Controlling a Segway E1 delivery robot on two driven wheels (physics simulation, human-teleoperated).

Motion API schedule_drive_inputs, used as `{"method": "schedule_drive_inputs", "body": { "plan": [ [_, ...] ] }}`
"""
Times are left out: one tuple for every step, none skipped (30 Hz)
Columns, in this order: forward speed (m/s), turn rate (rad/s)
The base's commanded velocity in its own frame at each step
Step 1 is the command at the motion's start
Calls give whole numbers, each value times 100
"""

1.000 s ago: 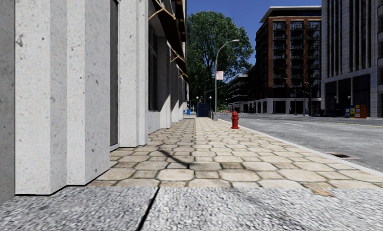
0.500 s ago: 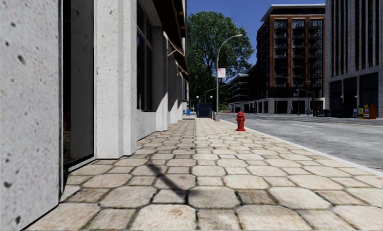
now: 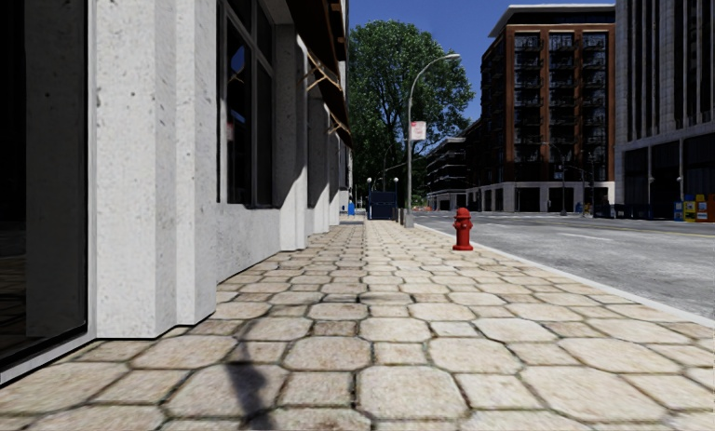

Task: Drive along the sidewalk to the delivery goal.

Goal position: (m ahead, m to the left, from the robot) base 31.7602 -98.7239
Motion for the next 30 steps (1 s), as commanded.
{"method": "schedule_drive_inputs", "body": {
  "plan": [
    [200, -11],
    [200, -15],
    [200, -15],
    [200, -17],
    [200, -18],
    [200, -18],
    [200, -18],
    [200, -18],
    [200, -8],
    [200, 0],
    [200, 0],
    [200, 0],
    [200, 0],
    [200, 0],
    [200, 0],
    [200, 0],
    [200, 0],
    [200, 0],
    [200, 0],
    [200, 0],
    [200, 0],
    [200, 0],
    [200, 0],
    [200, 0],
    [200, 0],
    [200, 0],
    [200, 0],
    [200, 0],
    [200, 0],
    [200, 0]
  ]
}}
